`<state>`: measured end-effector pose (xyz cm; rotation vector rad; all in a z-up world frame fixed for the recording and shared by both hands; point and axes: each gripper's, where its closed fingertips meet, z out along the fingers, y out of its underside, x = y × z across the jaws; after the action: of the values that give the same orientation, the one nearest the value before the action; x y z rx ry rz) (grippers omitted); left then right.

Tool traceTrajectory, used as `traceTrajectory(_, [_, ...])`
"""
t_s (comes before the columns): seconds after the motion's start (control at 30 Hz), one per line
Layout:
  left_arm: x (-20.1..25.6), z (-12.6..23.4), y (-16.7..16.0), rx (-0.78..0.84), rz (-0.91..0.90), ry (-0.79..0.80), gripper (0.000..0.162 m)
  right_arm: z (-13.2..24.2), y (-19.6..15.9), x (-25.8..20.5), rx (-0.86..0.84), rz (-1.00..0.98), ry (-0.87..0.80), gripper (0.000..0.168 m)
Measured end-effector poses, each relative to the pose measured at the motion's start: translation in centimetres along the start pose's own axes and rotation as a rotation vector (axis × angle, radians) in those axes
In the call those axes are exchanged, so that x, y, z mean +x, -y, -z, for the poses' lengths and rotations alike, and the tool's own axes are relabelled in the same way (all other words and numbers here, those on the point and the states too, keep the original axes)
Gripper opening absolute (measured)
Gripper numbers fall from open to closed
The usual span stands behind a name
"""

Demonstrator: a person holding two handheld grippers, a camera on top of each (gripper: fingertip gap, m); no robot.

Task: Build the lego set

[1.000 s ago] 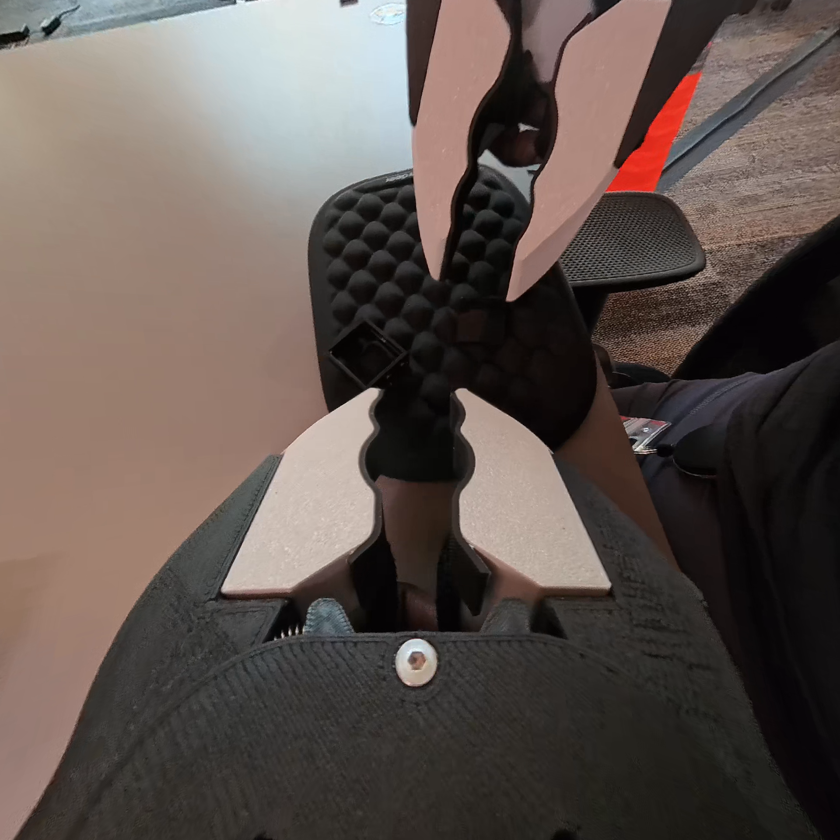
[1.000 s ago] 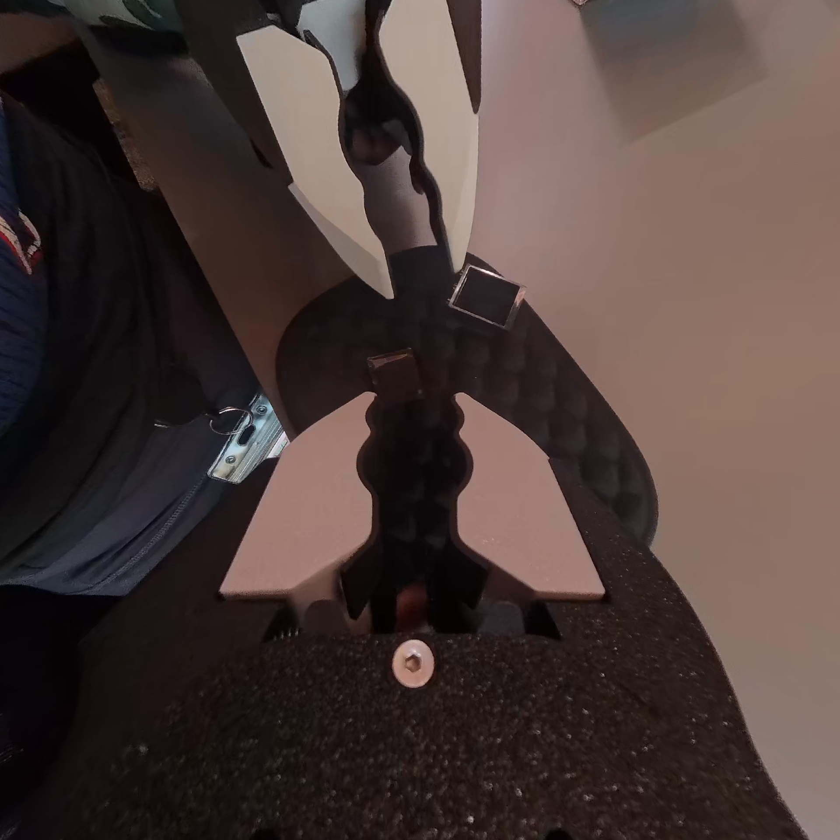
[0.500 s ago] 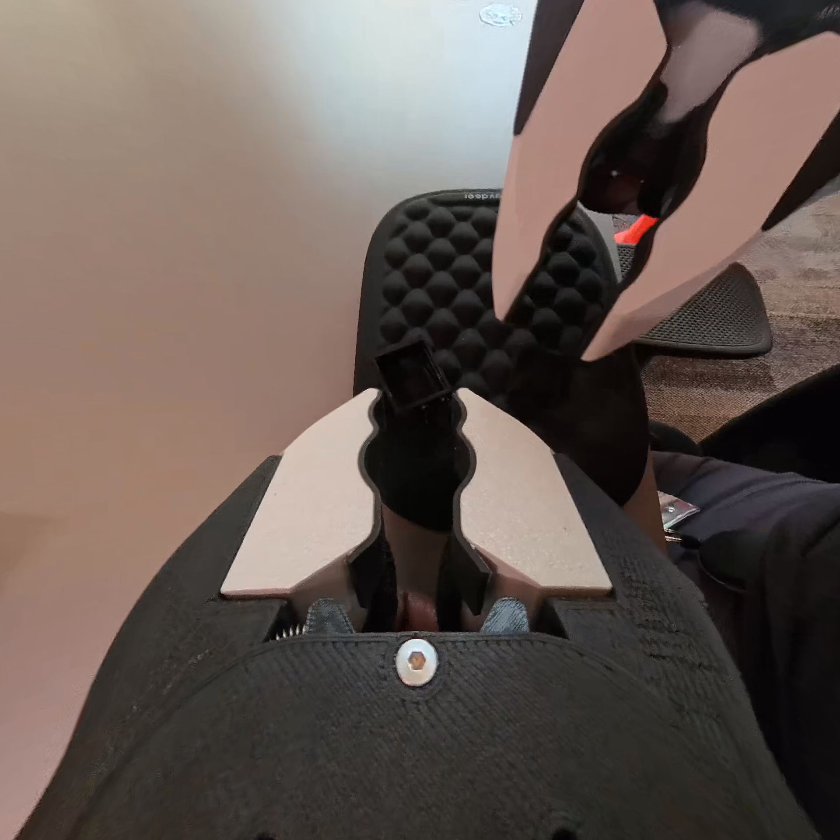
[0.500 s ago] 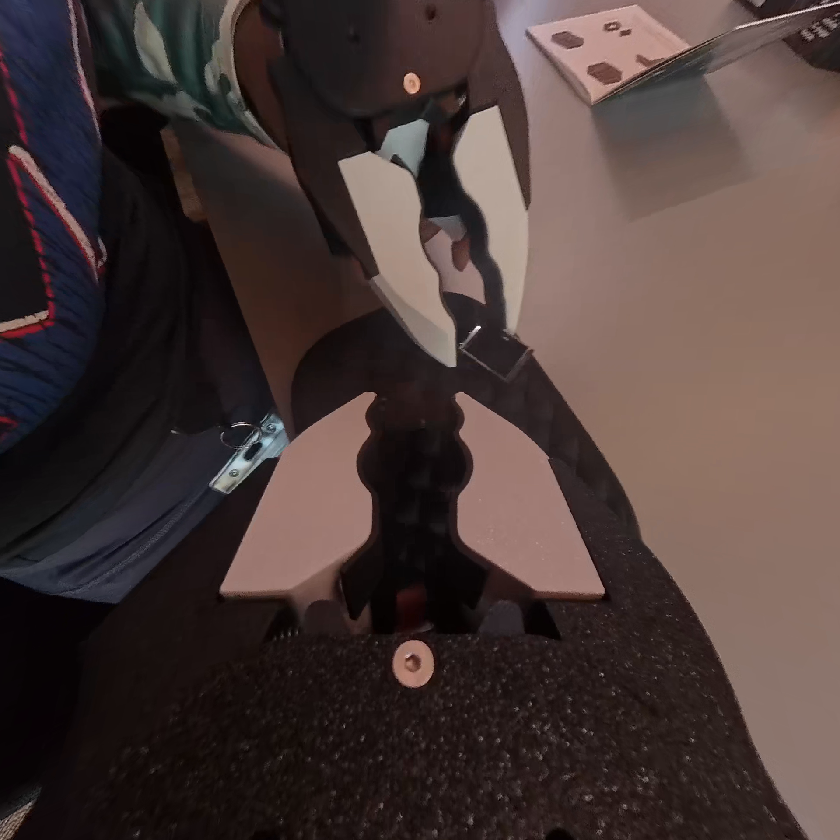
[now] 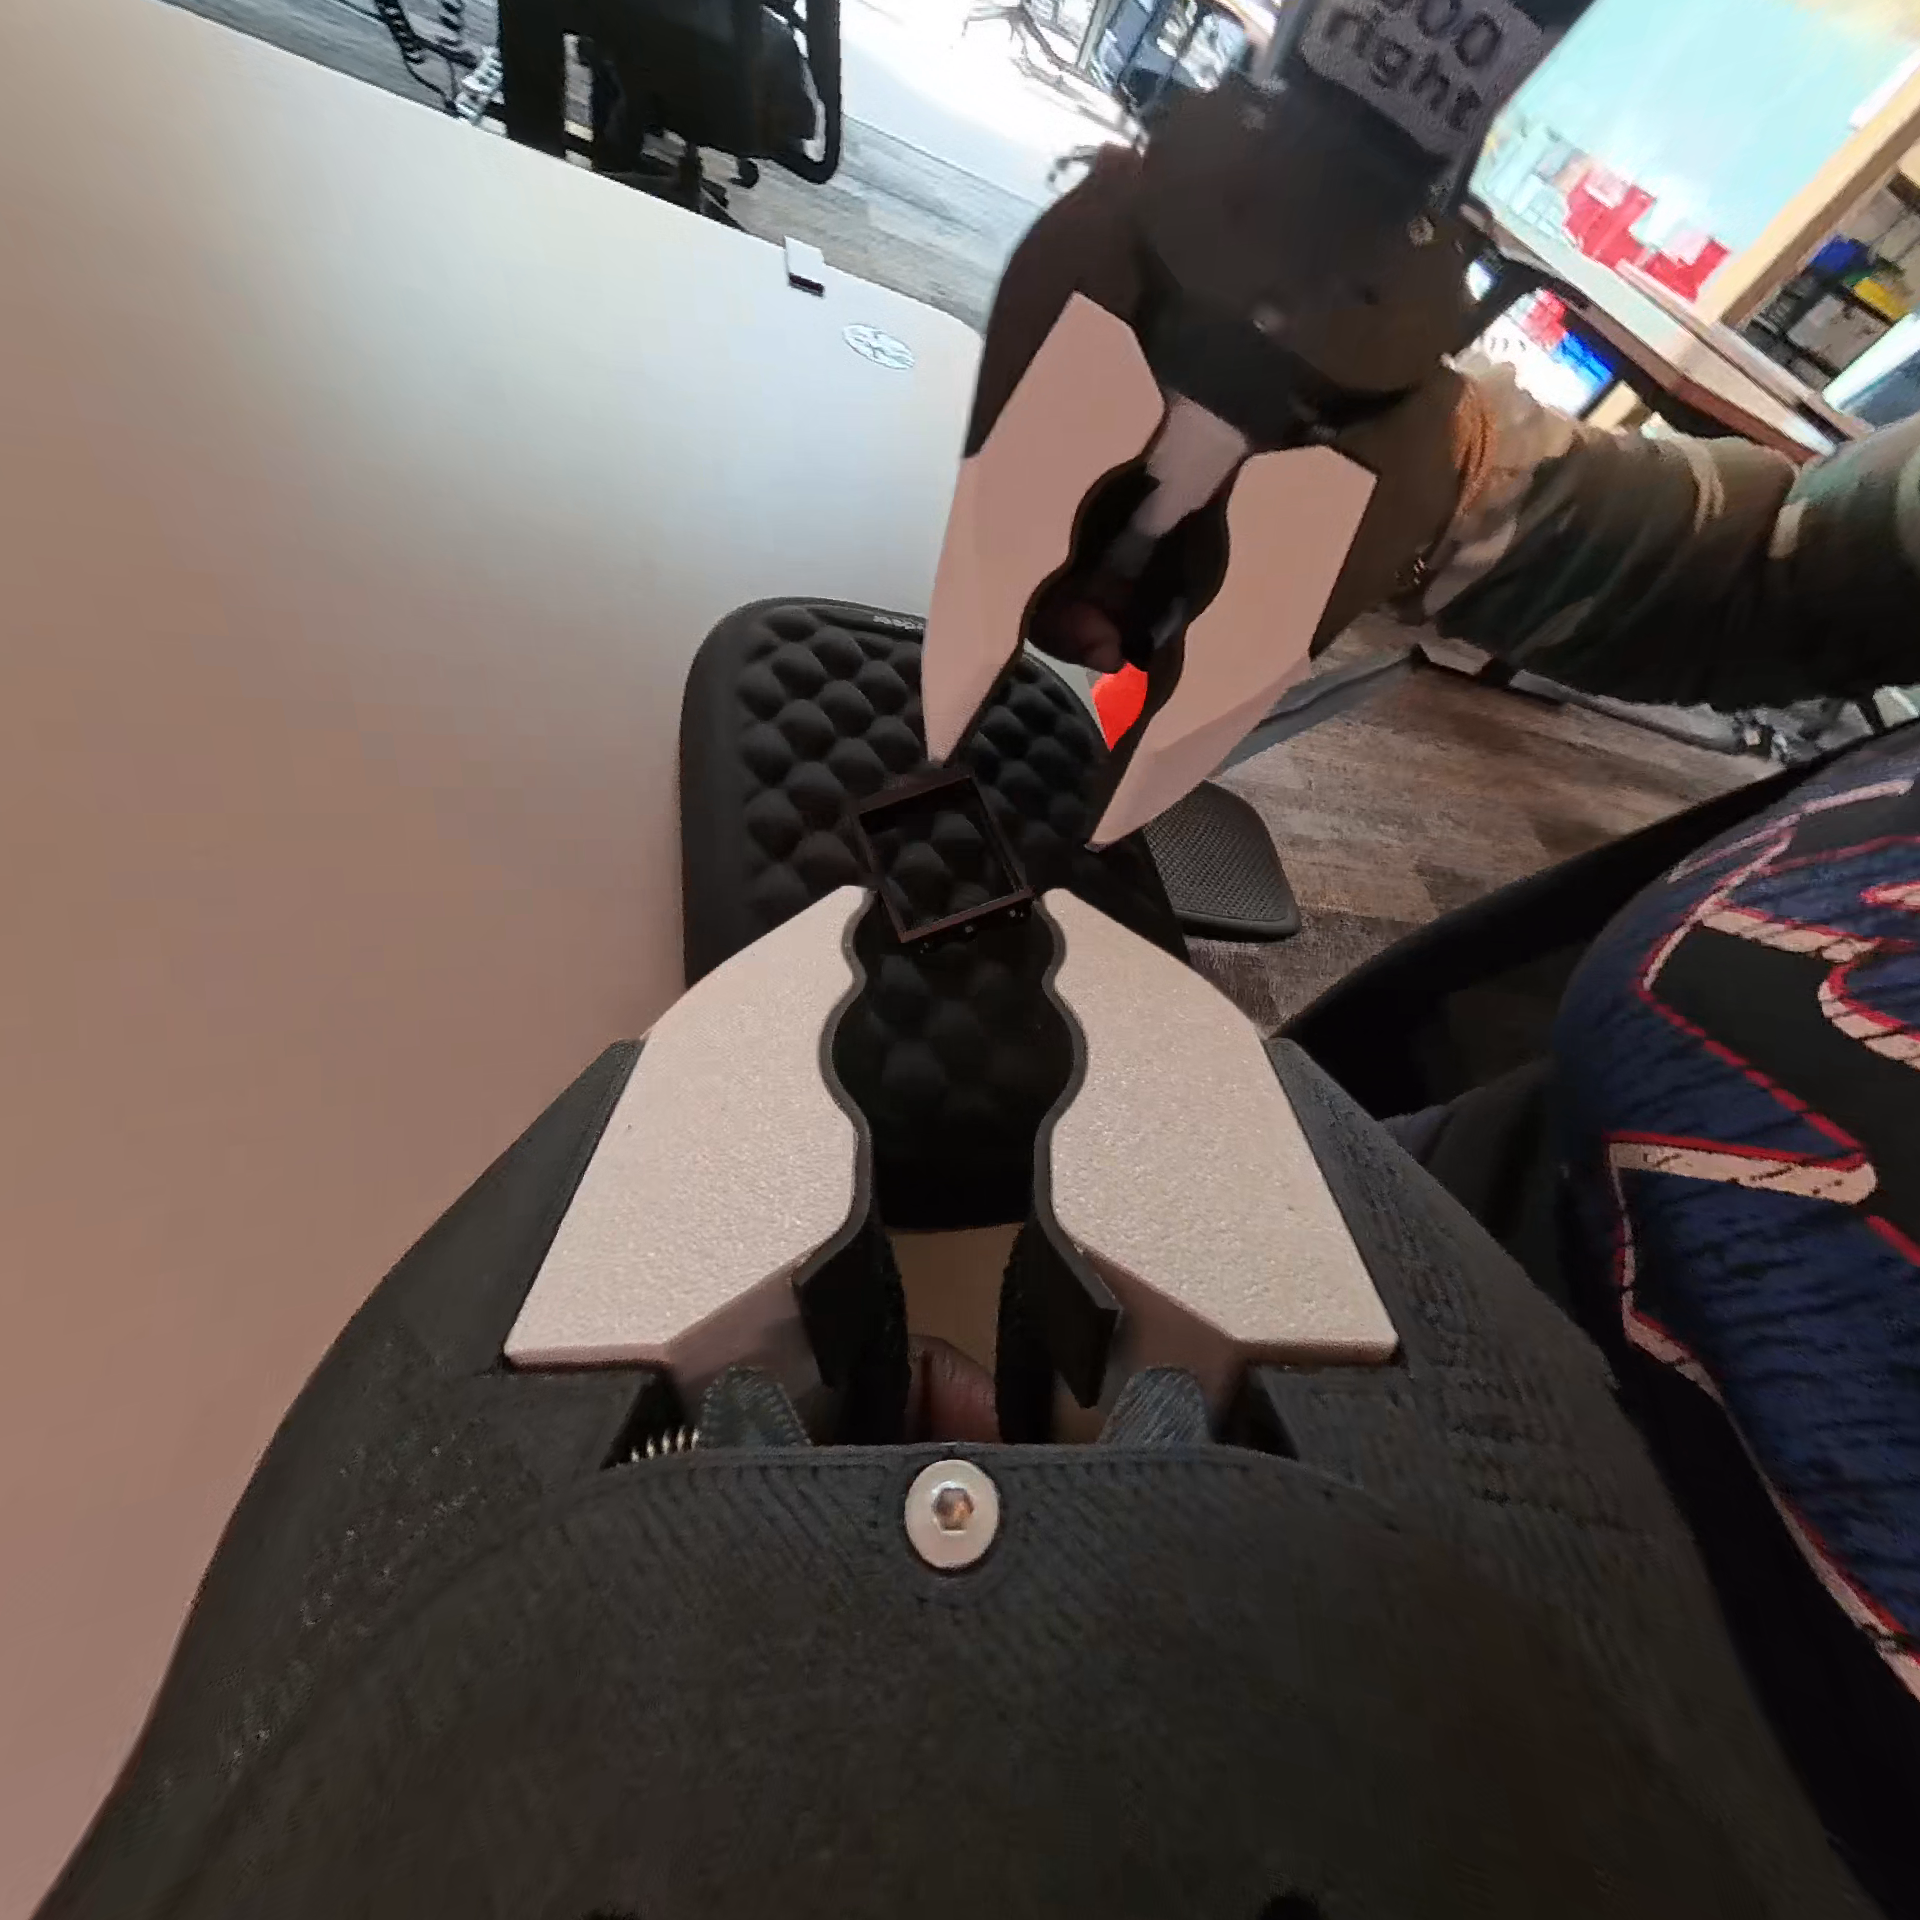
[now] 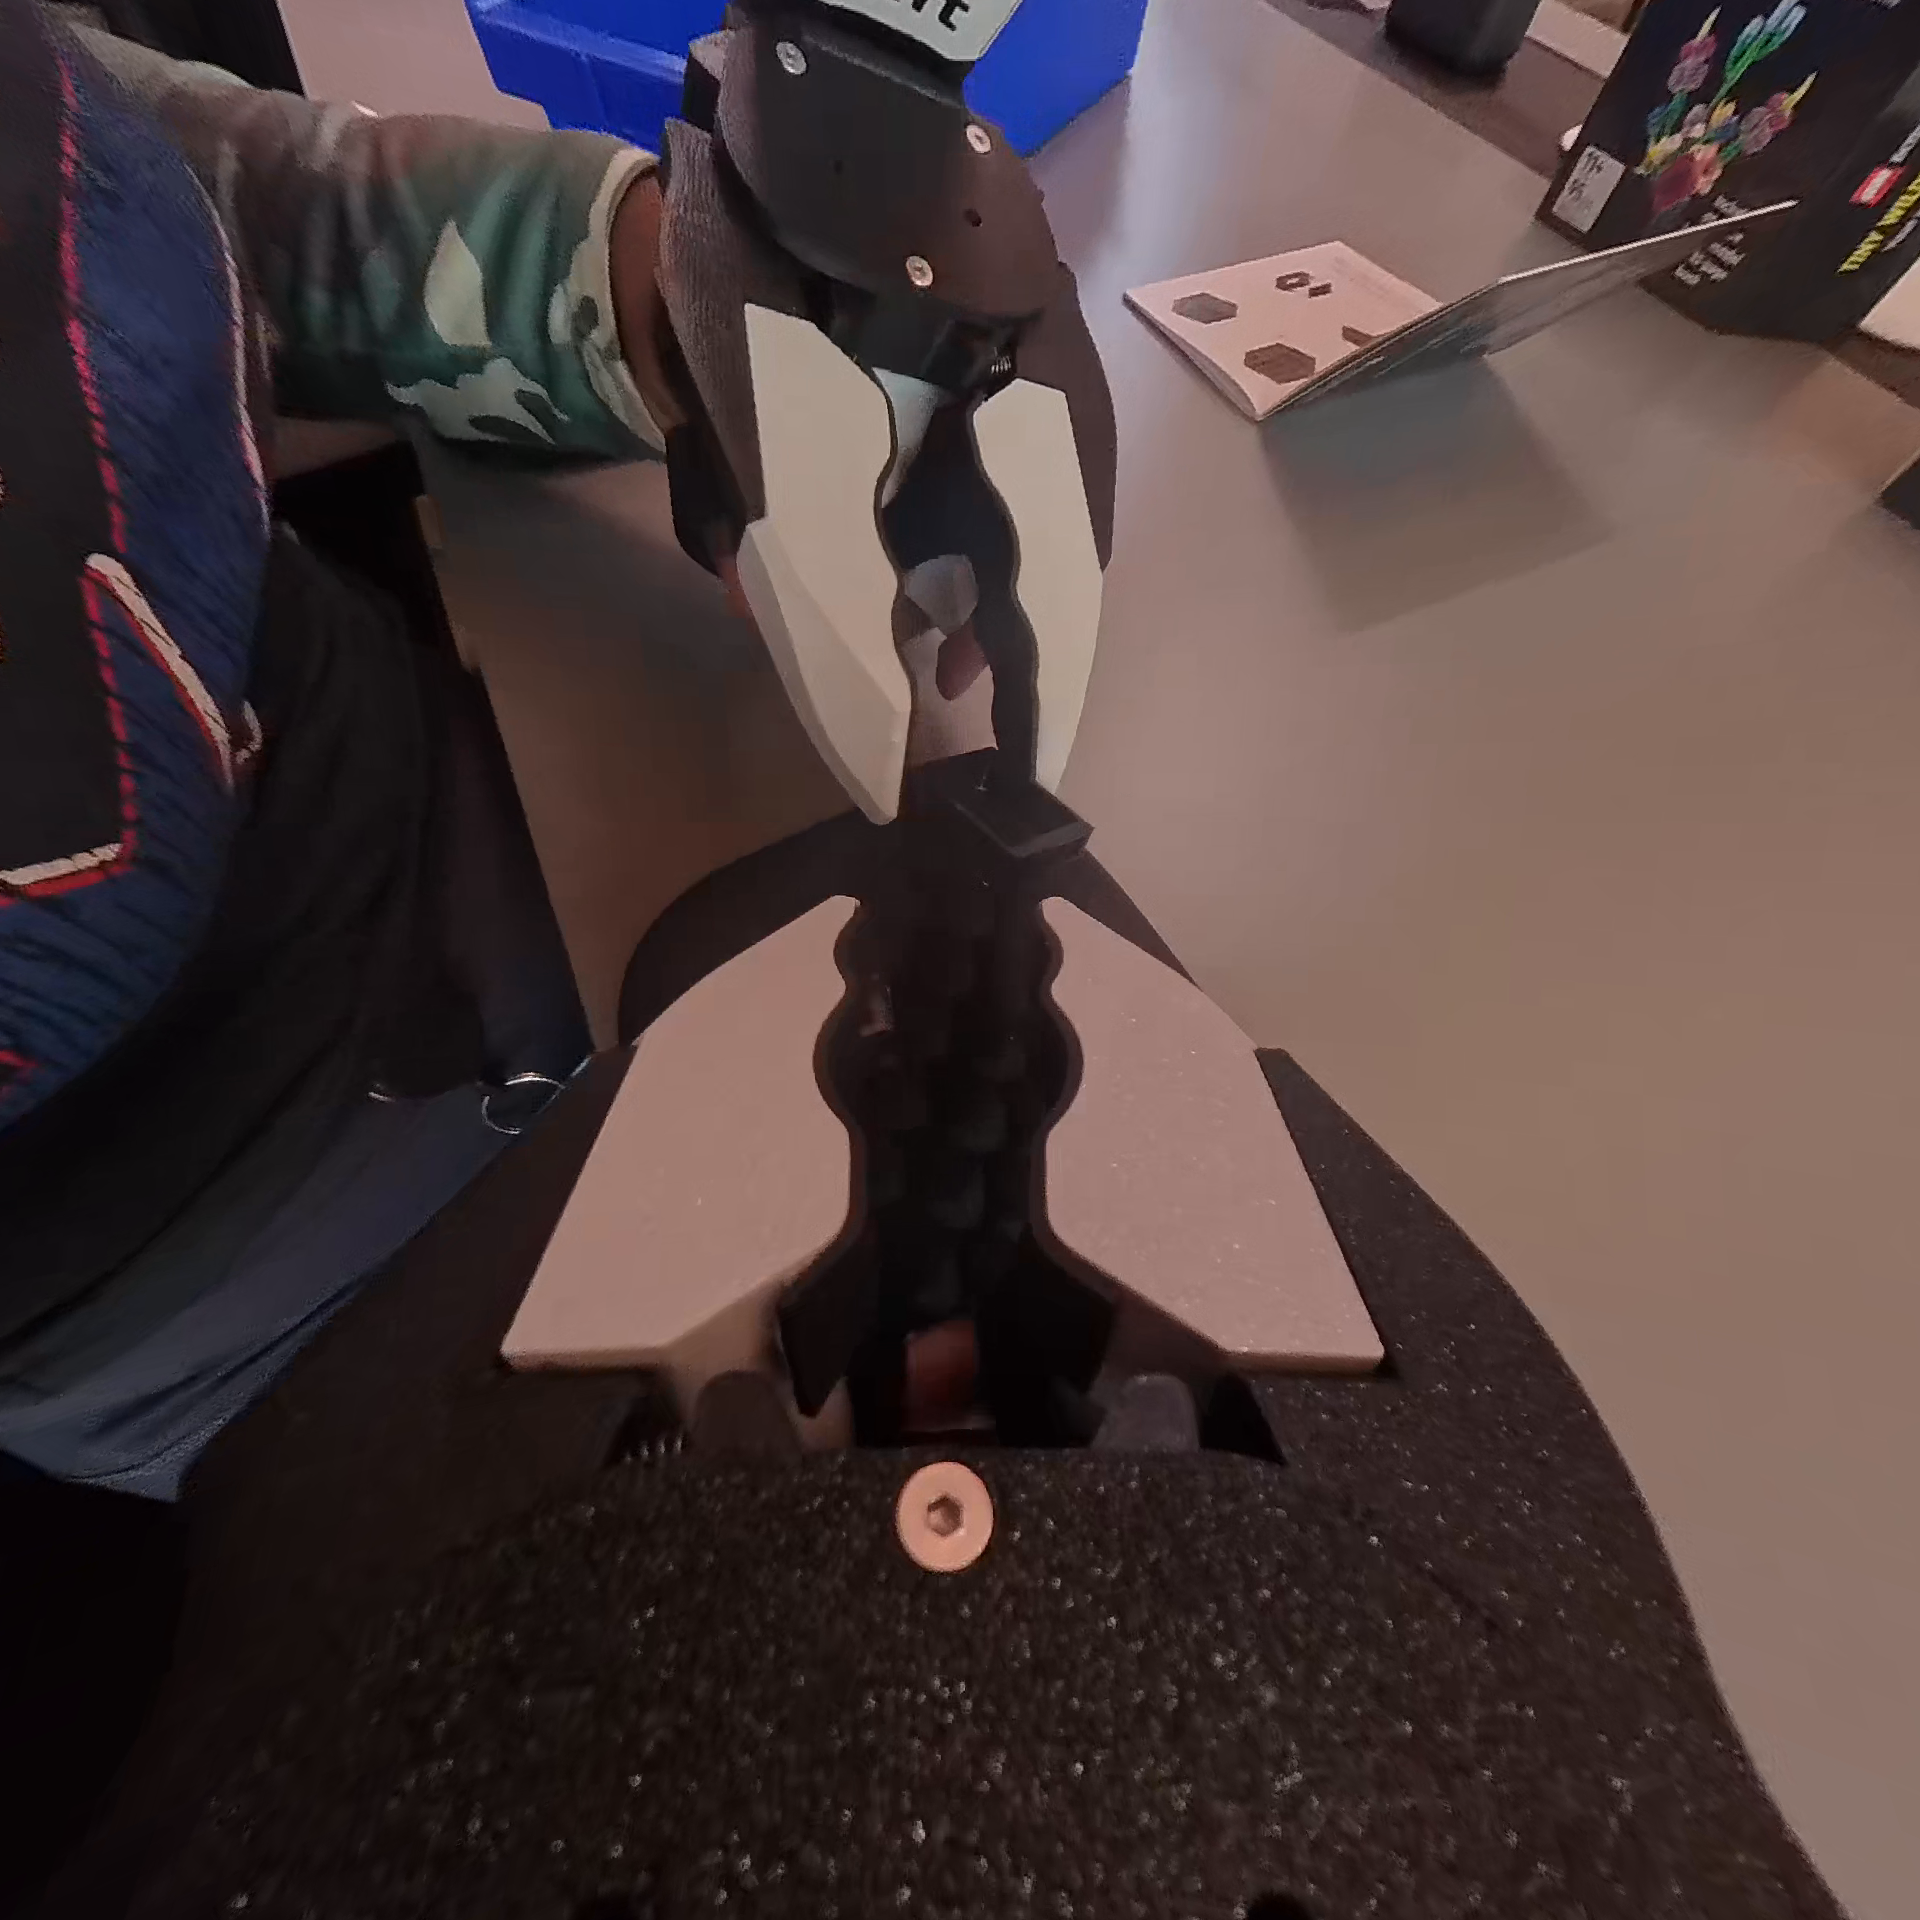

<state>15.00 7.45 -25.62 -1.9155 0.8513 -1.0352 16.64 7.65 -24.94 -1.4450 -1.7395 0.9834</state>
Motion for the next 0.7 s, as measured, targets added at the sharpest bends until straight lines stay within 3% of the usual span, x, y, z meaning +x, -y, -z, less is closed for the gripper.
traceTrajectory(0.23, [1.2, -0.4, -1.2, -0.135, -0.238, -0.083, 0.028, -1.2, -0.3, -0.2, -0.026, 0.029, 0.095, 0.036])
traceTrajectory(0.33, [1.2, -0.5, -1.3, -0.177, -0.309, -0.105, 0.028, -1.7, -0.6, -0.5, -0.036, 0.066, 0.123, 0.029])
traceTrajectory(0.7, [-2.3, -0.8, -1.9, -0.181, -0.3, 0.117, 0.029, -2.2, -2.7, 2.2, -0.181, 0.031, -0.181, 0.028])
